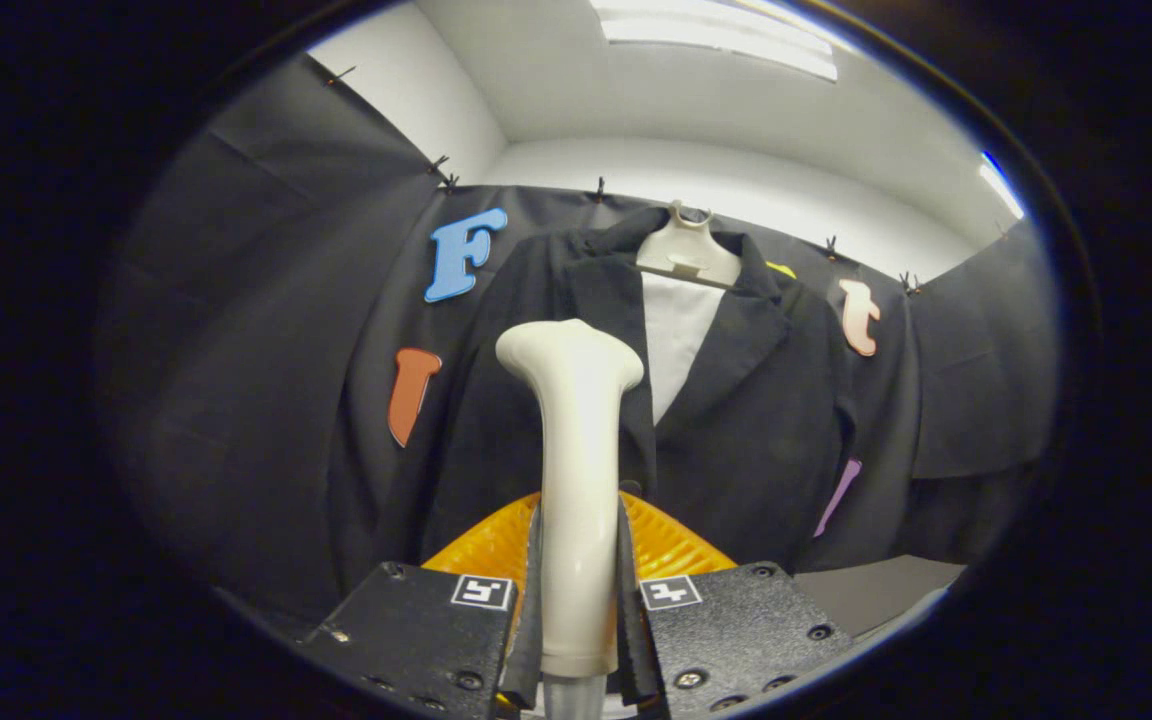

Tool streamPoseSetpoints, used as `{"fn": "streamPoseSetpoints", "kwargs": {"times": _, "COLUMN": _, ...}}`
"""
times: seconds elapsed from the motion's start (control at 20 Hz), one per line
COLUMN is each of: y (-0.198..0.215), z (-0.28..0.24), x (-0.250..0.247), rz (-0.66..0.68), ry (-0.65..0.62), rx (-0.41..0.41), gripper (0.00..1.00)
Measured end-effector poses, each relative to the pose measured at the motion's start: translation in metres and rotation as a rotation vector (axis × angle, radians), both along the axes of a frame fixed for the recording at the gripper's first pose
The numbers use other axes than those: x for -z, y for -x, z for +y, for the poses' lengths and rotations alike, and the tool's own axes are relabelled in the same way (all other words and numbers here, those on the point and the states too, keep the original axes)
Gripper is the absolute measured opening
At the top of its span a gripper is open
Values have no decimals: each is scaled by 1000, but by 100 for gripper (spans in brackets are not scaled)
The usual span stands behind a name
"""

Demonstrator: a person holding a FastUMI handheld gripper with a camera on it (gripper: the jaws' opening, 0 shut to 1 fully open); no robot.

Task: Iron the clothes twice with a garment steamer, once on the left side and once on the right side.

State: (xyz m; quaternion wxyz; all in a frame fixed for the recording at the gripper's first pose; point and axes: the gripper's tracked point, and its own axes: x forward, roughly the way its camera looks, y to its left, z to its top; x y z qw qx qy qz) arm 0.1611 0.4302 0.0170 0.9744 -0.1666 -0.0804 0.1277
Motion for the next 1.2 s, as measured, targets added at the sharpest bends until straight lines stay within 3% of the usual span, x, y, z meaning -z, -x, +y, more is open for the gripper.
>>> {"fn": "streamPoseSetpoints", "kwargs": {"times": 0.85, "y": 36, "z": -44, "x": 154, "rz": 301, "ry": 173, "rx": 37, "gripper": 33}}
{"fn": "streamPoseSetpoints", "kwargs": {"times": 1.2, "y": 45, "z": -57, "x": 198, "rz": 357, "ry": 222, "rx": 48, "gripper": 33}}
